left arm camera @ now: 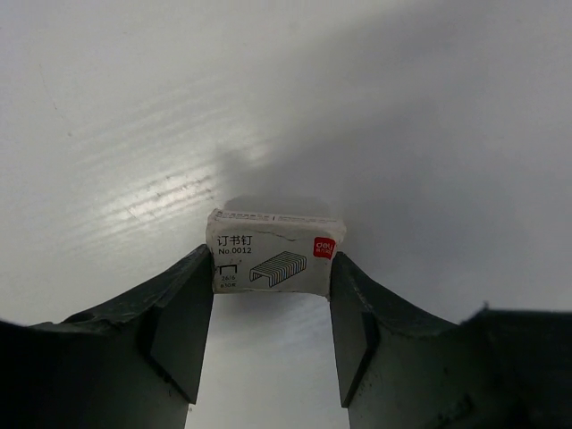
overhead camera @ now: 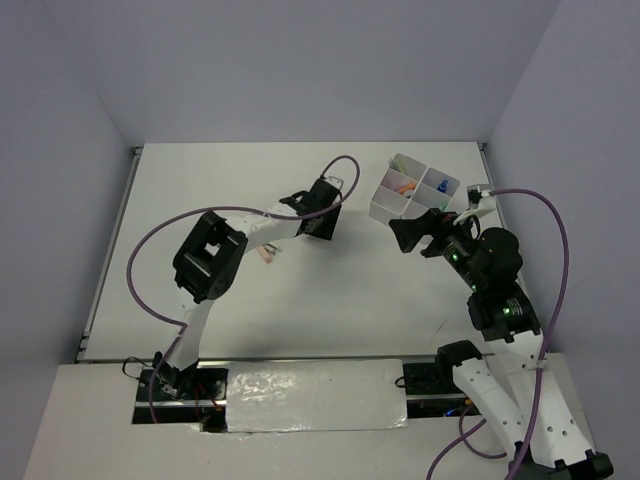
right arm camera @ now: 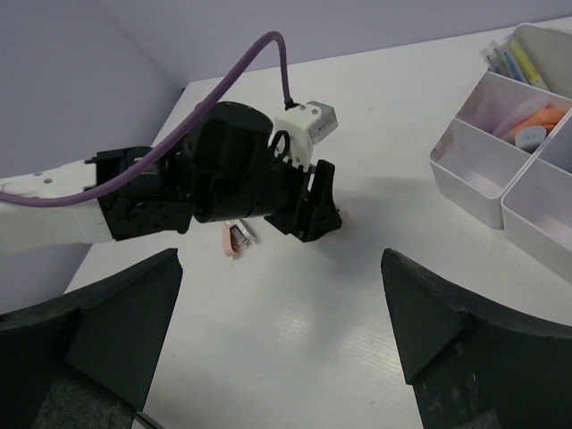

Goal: Sort the stationery into containers
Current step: Pick up the stationery from the center of the board.

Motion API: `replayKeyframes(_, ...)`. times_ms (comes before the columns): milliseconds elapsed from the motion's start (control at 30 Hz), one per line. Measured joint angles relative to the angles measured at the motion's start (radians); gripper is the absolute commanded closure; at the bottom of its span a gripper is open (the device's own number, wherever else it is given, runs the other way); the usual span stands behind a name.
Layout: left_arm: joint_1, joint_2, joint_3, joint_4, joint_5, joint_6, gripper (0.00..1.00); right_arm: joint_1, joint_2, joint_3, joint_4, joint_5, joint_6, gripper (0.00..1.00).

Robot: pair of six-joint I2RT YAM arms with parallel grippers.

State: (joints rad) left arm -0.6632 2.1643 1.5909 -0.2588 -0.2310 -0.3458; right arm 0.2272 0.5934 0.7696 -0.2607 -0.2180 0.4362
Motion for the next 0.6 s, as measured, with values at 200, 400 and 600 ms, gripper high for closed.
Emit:
replayKeyframes(200, -0.061, -0.102, -0.034, 0.06, 0.002, 0.038, 0.66, 0.0, 0.006, 0.0, -0.017, 0.002, -0.013, 0.0)
replayKeyframes(400, -0.106, -0.172, -0.021, 0.211, 0.021, 0.103, 0.66, 0.002, 0.004, 0.0, -0.037, 0.013, -0.032, 0.0)
replayKeyframes(600, -0.123, -0.148, 0.003, 0.34, 0.051, 0.143, 0.64, 0.002, 0.004, 0.001, -0.05, 0.015, -0.042, 0.0)
